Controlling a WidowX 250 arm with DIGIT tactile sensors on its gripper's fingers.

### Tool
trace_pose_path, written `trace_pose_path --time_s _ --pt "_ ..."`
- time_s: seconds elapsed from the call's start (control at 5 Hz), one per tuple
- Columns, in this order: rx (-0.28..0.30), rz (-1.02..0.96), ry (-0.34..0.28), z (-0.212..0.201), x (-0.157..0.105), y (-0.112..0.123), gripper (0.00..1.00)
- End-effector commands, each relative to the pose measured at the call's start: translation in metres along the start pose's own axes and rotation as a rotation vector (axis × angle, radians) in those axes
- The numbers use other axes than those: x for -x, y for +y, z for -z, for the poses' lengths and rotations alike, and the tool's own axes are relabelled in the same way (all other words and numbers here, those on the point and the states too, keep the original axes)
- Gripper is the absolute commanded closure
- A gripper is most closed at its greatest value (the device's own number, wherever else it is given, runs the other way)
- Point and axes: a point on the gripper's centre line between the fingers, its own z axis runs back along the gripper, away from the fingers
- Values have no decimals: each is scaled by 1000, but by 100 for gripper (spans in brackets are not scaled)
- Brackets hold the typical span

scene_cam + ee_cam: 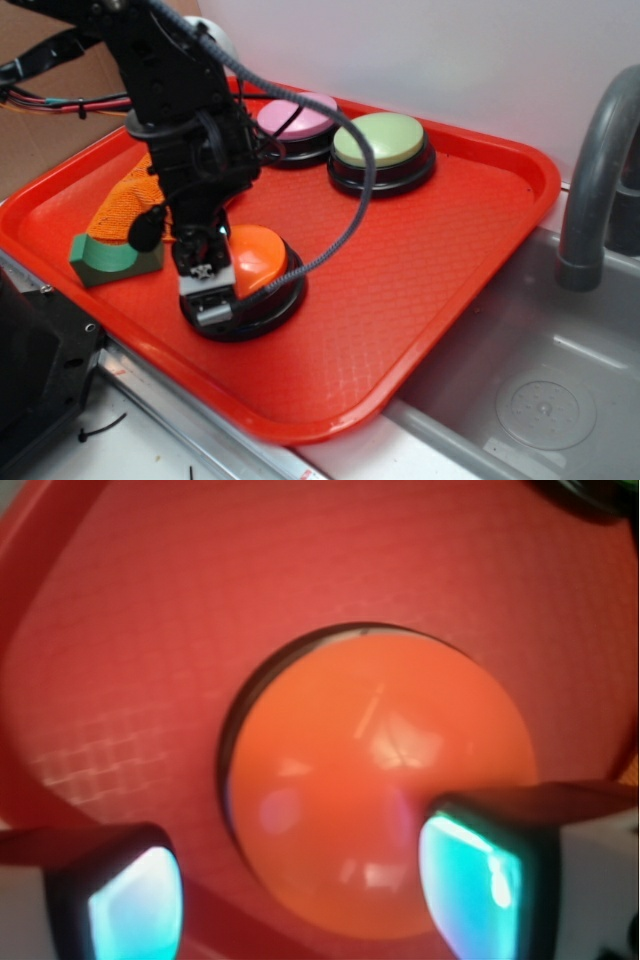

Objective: Push the orange button.

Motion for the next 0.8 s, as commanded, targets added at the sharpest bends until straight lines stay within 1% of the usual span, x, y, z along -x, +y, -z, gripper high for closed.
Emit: trace_pose_path --time_s 0.0,0.2,0.4,0.6 --pt "-20 -8 -83 -34 -7 3 0" --pt "5 -6 -88 -43 -7 3 0" --pt "3 -13 -115 -54 -6 5 0" --pt "23 4 -128 -61 -7 6 0"
